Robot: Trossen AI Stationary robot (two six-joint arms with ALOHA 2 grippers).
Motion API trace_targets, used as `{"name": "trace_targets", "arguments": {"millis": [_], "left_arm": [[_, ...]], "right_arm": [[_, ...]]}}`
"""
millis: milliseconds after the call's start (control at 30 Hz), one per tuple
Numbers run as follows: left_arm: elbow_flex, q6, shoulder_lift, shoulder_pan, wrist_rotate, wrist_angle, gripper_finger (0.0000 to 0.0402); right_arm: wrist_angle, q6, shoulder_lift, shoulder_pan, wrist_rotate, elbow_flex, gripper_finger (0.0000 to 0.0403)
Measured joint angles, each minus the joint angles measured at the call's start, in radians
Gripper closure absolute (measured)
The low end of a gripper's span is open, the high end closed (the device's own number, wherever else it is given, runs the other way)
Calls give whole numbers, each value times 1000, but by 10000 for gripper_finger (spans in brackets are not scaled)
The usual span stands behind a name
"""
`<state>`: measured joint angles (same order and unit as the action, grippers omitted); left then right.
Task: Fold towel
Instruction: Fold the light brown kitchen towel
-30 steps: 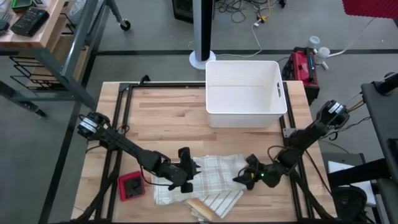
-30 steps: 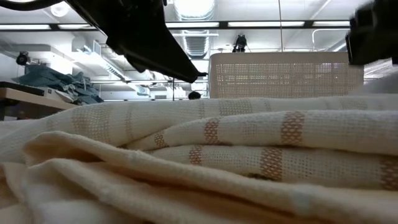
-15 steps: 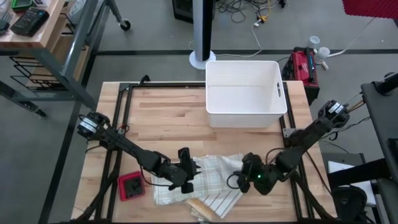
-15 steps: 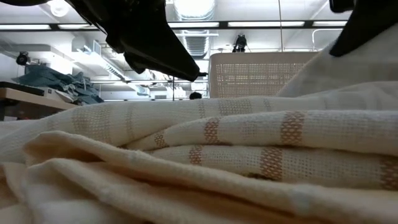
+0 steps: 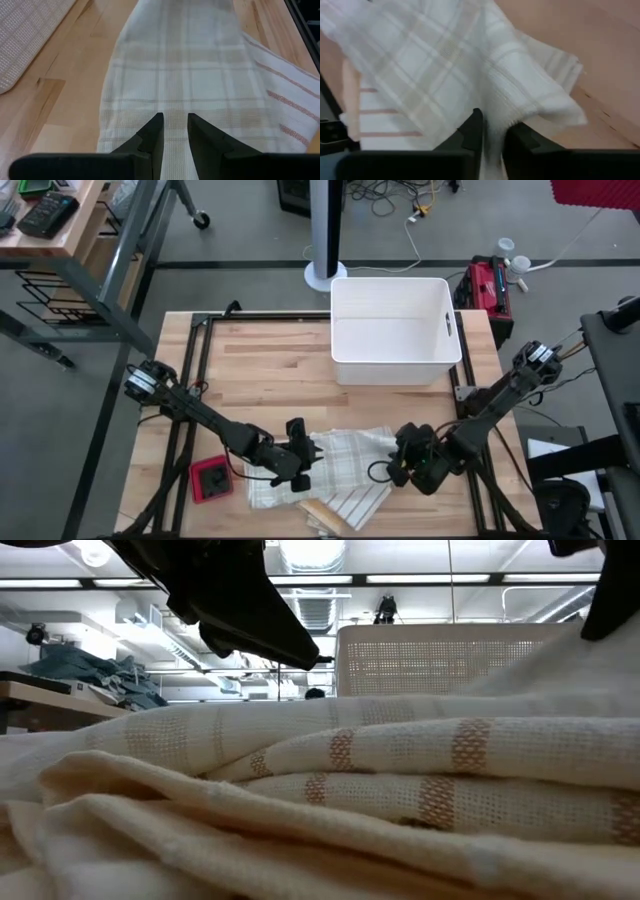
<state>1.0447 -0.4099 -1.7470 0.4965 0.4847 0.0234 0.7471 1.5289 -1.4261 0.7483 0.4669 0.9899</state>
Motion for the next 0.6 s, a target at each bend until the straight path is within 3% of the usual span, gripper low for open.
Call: {"name": "trace_targets", "arguments": {"millis": [233, 433, 600], "left_arm": [[0, 0, 0, 0, 0, 1, 325], [0, 0, 0, 0, 0, 4, 325], [0, 1, 0, 0, 1, 7, 325]], "right_arm": [[35, 24, 0, 0, -57, -38, 268], [178, 135, 0, 6, -144, -66, 198], [100, 178, -9, 16, -157, -126, 156]]}}
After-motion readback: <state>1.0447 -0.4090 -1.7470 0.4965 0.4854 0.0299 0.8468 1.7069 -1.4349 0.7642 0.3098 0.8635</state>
